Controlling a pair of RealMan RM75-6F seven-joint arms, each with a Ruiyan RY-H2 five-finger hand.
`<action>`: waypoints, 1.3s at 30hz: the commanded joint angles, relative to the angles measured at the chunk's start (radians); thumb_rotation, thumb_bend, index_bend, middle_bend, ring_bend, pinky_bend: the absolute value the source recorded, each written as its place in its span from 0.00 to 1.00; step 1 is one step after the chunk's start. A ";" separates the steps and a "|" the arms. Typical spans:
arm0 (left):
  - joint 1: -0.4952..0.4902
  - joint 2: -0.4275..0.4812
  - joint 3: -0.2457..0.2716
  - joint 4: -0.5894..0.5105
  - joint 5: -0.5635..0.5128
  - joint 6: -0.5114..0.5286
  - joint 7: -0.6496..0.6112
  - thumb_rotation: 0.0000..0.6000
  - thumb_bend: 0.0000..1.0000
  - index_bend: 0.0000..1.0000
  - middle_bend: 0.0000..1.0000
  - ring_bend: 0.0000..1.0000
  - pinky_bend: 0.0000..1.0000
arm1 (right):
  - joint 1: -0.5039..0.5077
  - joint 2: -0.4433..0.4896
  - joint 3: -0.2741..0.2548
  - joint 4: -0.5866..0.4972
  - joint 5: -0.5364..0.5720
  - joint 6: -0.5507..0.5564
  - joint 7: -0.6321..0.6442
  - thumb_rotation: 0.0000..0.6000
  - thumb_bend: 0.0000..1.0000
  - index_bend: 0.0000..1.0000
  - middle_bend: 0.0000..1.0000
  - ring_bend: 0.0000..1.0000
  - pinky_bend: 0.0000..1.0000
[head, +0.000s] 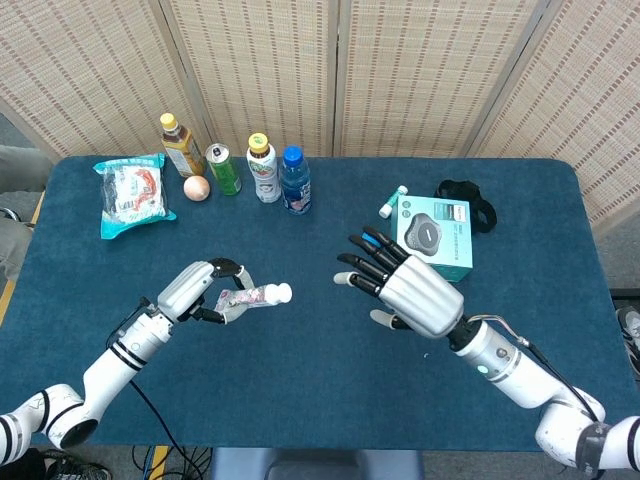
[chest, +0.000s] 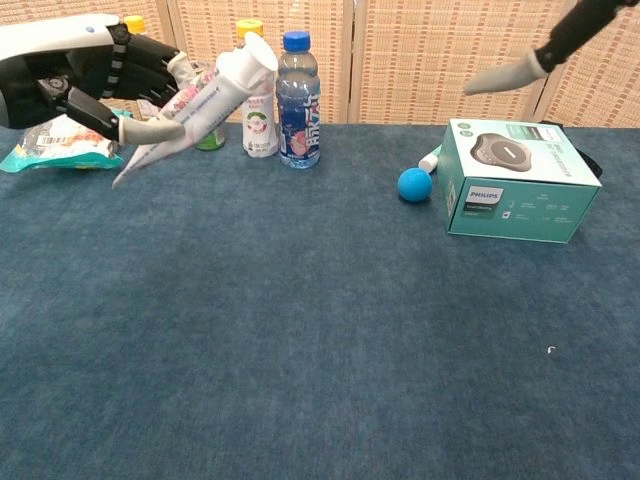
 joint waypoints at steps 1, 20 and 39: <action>-0.010 0.003 -0.002 0.001 -0.004 -0.004 -0.008 1.00 0.33 0.66 0.64 0.43 0.25 | 0.036 -0.046 0.012 0.020 0.010 -0.019 -0.024 1.00 0.09 0.31 0.23 0.00 0.06; -0.043 0.012 0.012 -0.004 -0.017 -0.024 -0.029 1.00 0.33 0.66 0.64 0.43 0.25 | 0.178 -0.208 0.035 0.116 0.085 -0.055 -0.069 1.00 0.14 0.34 0.25 0.00 0.06; -0.071 0.005 0.021 -0.004 -0.030 -0.047 -0.024 1.00 0.33 0.66 0.64 0.43 0.25 | 0.231 -0.258 0.016 0.155 0.122 -0.048 -0.073 1.00 0.15 0.43 0.28 0.01 0.06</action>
